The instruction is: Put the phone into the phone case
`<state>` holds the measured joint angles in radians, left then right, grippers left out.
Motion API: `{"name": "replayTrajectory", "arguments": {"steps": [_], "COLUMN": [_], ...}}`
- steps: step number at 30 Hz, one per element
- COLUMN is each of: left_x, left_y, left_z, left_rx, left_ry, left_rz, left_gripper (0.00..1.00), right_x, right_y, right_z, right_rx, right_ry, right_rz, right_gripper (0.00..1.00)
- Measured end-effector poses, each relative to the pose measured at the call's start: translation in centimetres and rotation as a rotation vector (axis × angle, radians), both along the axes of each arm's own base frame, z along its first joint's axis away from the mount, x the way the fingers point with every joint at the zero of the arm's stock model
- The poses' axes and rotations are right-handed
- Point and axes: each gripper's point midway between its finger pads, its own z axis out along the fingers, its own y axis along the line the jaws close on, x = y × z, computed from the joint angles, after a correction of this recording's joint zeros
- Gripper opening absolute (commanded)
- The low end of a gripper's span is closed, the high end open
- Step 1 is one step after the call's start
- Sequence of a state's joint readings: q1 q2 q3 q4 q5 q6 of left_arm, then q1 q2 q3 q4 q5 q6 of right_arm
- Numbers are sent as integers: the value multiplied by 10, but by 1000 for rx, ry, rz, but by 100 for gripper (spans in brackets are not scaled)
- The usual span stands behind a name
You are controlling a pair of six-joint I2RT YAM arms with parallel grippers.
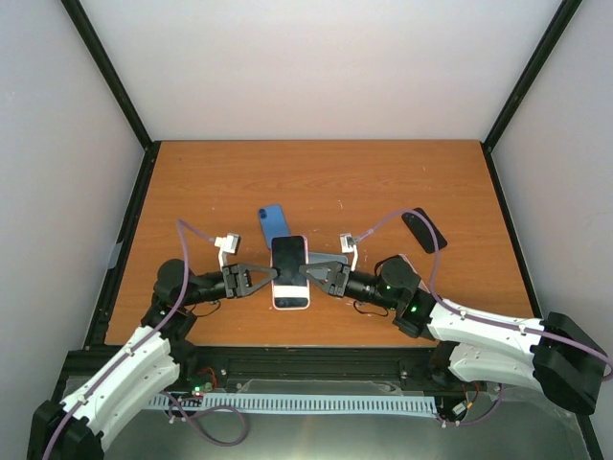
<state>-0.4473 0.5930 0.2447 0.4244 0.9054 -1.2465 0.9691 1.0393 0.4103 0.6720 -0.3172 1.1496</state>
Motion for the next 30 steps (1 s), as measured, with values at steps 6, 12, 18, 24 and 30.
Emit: {"name": "replayTrajectory", "arguments": {"steps": [6,12,18,24,30], "left_x": [0,1,3,7,9], "left_y": [0,0,1,-1,-3], "left_z": [6,17,27,23,15], "left_rx": [-8,-40,-71,-68,-37], "left_ry": [-26,-73,-97,-69,-58], "left_rz": [1,2,14,14,11], "left_gripper": [49,45,23,6,0], "right_x": [-10,-27,-37,-37,-35], "right_y": [3,2,-1,-2,-4], "right_z": [0,5,4,2,-2], "right_rx": [-8,25,38,30,8], "right_ry": [-34,-69,-83,-94,-85], "right_rz": [61,144,184,183,164], "right_gripper": [12,12,12,20,38]}}
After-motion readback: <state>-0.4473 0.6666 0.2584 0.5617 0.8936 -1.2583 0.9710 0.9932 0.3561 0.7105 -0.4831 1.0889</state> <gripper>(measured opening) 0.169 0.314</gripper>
